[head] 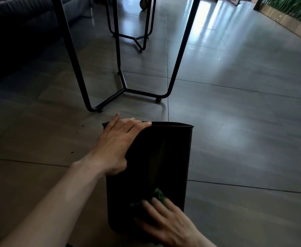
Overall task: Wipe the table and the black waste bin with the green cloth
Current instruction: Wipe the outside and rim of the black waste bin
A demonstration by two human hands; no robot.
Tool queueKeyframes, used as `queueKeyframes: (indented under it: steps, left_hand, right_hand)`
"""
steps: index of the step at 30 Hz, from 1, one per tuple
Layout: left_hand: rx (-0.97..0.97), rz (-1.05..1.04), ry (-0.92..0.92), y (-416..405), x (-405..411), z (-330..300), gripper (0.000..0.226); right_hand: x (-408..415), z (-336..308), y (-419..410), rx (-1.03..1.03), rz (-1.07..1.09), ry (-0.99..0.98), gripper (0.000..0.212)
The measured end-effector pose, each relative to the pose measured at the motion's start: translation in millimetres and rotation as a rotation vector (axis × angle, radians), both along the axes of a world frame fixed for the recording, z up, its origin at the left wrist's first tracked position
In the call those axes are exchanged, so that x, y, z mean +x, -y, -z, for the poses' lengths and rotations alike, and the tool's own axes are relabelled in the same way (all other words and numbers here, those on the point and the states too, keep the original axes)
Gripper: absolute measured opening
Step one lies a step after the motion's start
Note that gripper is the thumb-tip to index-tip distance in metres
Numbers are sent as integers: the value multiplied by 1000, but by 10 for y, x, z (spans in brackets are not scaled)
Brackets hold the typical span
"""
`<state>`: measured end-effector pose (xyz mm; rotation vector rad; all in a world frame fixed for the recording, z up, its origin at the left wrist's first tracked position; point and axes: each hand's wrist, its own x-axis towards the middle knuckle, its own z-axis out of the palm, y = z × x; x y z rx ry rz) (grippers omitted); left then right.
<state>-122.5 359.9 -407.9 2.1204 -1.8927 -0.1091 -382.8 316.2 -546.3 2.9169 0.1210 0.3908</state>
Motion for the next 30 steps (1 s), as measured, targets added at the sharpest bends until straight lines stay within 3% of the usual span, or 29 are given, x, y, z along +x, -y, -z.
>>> queueKeyframes:
  steps: [2, 4, 7, 10, 12, 17, 20, 23, 25, 27, 28, 30]
  left_hand:
    - [-24, 18, -7, -3, -37, -4, 118]
    - [-34, 37, -4, 18, -72, -15, 116]
    - [-42, 27, -3, 46, -90, -29, 112]
    - [-41, 15, -9, 63, -78, -20, 109]
    - [-30, -1, 0, 58, -61, -11, 111]
    - [-14, -4, -4, 52, -76, -2, 117]
    - [-17, 2, -22, 38, -89, -22, 112]
    - [-15, 1, -11, 29, -81, -28, 113]
    - [-10, -1, -8, 28, -95, -38, 115]
    - [-3, 5, -9, 35, -106, -48, 114]
    - [1, 5, -2, 38, -101, -52, 114]
    - [13, -6, 17, 46, -98, -53, 116]
  right_hand:
    - [-30, -53, 95, -38, -36, -5, 39]
    - [142, -291, 281, -12, 49, 117, 40]
    - [532, -786, 595, 164, 370, 370, 48]
    - [765, -1006, 696, 298, 633, 489, 49]
    - [750, -846, 539, 263, 596, 444, 49]
    - [127, -15, -53, -6, 179, 109, 40]
    - [-31, 15, 24, -57, 70, 97, 38]
    - [176, -341, 358, 16, 190, 231, 46]
    - [411, -644, 615, 172, 437, 396, 65]
    - [620, -830, 733, 297, 660, 526, 64]
    - [681, -834, 688, 283, 683, 538, 62]
    - [626, -617, 450, 148, 517, 437, 57]
